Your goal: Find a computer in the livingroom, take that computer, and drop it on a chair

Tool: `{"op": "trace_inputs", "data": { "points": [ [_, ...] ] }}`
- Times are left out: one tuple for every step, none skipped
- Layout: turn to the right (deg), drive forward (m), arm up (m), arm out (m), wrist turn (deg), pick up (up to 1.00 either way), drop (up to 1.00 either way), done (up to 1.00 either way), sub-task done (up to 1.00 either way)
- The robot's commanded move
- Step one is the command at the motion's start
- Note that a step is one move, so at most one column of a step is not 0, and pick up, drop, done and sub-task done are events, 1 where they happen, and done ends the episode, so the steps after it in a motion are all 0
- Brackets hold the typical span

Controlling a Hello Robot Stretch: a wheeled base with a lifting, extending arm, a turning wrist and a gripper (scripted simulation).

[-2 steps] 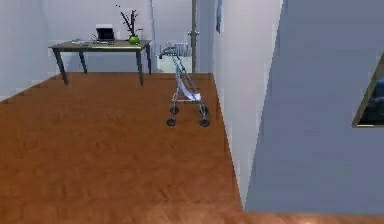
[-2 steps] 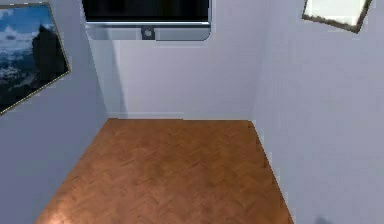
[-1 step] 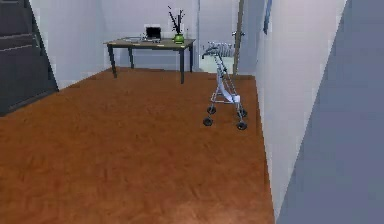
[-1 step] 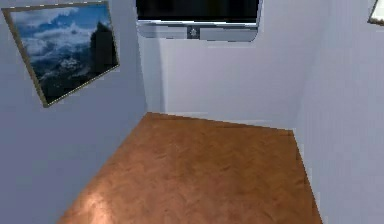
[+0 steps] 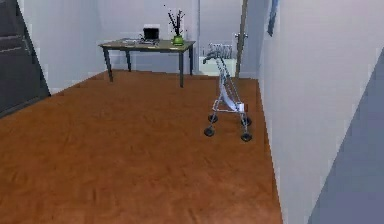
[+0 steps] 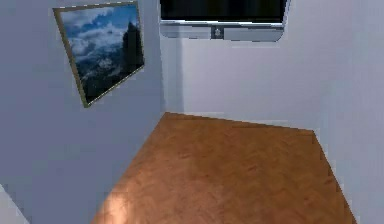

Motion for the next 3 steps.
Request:
{"op": "trace_inputs", "data": {
  "points": [
    [-9.0,0.0,0.0,0.0,0.0,0.0,0.0,0.0,0.0],
    [0.0,1.0,0.0,0.0,0.0,0.0,0.0,0.0,0.0],
    [0.0,1.0,0.0,0.0,0.0,0.0,0.0,0.0,0.0]
  ]
}}
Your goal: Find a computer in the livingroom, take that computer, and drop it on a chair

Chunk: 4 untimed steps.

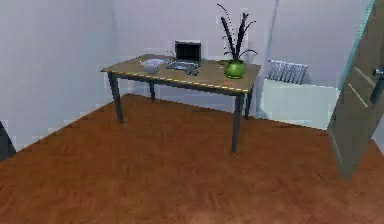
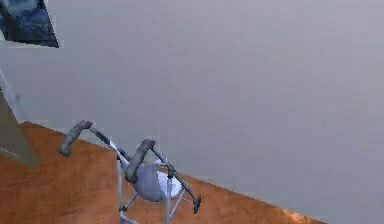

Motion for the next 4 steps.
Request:
{"op": "trace_inputs", "data": {
  "points": [
    [0.0,1.0,0.0,0.0,0.0,0.0,0.0,0.0,0.0],
    [3.0,0.0,0.0,0.0,0.0,0.0,0.0,0.0,0.0],
    [0.0,0.55,0.0,0.0,0.0,0.0,0.0,0.0,0.0],
    [-45.0,0.0,0.0,0.0,0.0,0.0,0.0,0.0,0.0]
  ]
}}
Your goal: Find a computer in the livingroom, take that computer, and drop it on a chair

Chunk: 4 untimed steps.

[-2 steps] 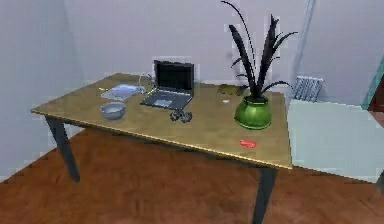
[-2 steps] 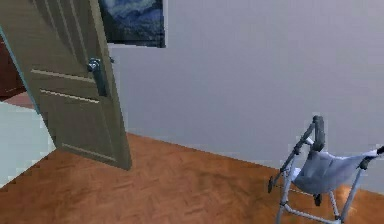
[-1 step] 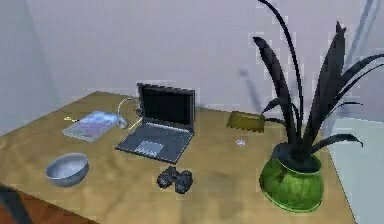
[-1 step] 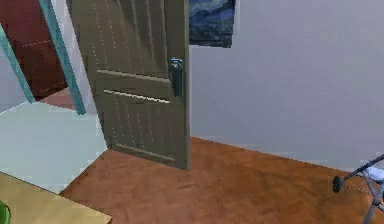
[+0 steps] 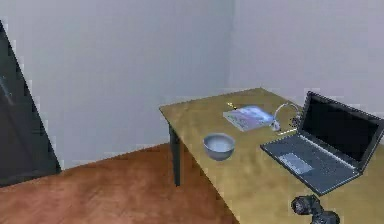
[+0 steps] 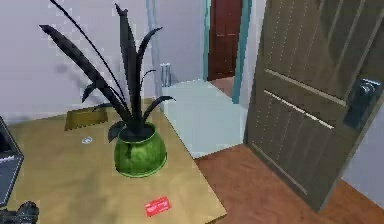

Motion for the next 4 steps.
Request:
{"op": "trace_inputs", "data": {
  "points": [
    [-45.0,0.0,0.0,0.0,0.0,0.0,0.0,0.0,0.0],
    [-9.0,0.0,0.0,0.0,0.0,0.0,0.0,0.0,0.0],
    [0.0,0.0,0.5,0.0,0.0,0.0,0.0,0.0,0.0],
    [0.0,0.0,0.36,0.0,0.0,0.0,0.0,0.0,0.0]
  ]
}}
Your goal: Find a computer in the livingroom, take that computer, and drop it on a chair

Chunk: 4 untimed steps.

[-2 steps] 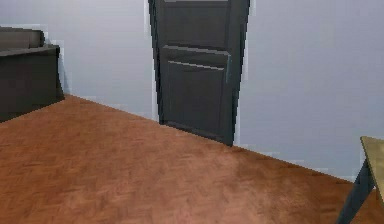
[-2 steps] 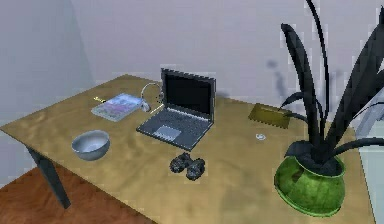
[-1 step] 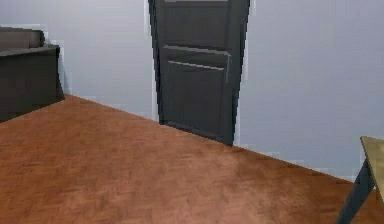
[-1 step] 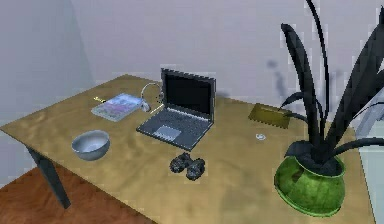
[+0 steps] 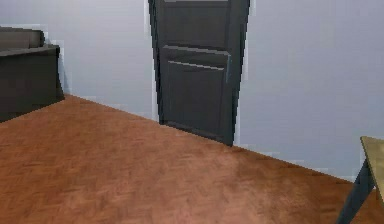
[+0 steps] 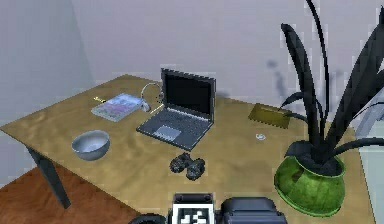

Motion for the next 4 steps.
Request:
{"op": "trace_inputs", "data": {
  "points": [
    [0.0,0.0,0.0,0.46,0.0,0.0,0.0,0.0,0.0],
    [0.0,0.0,0.0,0.0,45.0,0.0,0.0,0.0,0.0],
    [0.0,0.0,0.0,0.0,45.0,0.0,0.0,0.0,0.0],
    [0.0,0.0,0.0,0.0,45.0,0.0,0.0,0.0,0.0]
  ]
}}
